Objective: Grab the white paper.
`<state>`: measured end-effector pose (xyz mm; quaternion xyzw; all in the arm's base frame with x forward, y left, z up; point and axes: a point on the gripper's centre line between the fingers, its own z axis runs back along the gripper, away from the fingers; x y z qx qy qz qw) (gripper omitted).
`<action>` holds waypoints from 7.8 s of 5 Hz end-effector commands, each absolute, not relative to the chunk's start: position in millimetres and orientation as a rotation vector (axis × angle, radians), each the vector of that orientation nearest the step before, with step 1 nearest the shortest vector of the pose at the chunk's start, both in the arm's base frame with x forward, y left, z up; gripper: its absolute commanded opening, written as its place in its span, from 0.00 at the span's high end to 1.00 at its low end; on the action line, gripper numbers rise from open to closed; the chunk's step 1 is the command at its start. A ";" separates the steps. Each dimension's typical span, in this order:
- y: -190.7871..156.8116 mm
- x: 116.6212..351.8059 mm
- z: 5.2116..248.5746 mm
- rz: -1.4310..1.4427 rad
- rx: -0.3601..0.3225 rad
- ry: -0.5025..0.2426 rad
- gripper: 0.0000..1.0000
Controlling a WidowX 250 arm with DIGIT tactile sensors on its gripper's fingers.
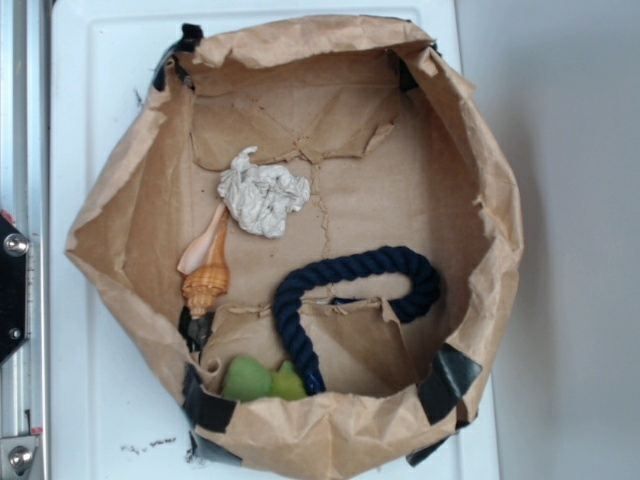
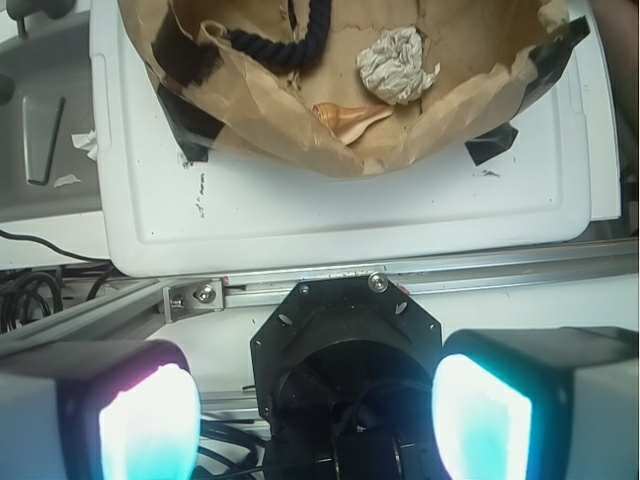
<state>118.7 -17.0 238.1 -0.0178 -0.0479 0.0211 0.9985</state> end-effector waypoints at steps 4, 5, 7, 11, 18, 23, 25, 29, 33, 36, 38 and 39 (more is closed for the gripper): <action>30.6 253.4 205.6 -0.160 0.032 -0.370 0.00; 43.4 264.1 192.3 -0.136 0.060 -0.327 0.00; 55.9 240.7 154.0 -0.170 -0.002 -0.266 0.00; 55.9 240.7 154.0 -0.170 -0.002 -0.266 0.00; 68.2 267.6 92.2 -0.085 0.145 -0.342 0.00; 61.2 262.4 78.6 -0.099 0.101 -0.290 0.00; 54.8 272.9 66.8 -0.090 0.124 -0.284 0.00; 46.9 289.1 45.5 -0.057 0.185 -0.297 1.00; 63.9 275.2 131.5 0.140 0.187 -0.250 1.00; 61.2 290.2 168.4 0.255 0.149 -0.280 1.00; 51.7 281.4 195.5 0.271 0.069 -0.271 1.00; 44.7 279.2 187.4 0.279 0.121 -0.282 1.00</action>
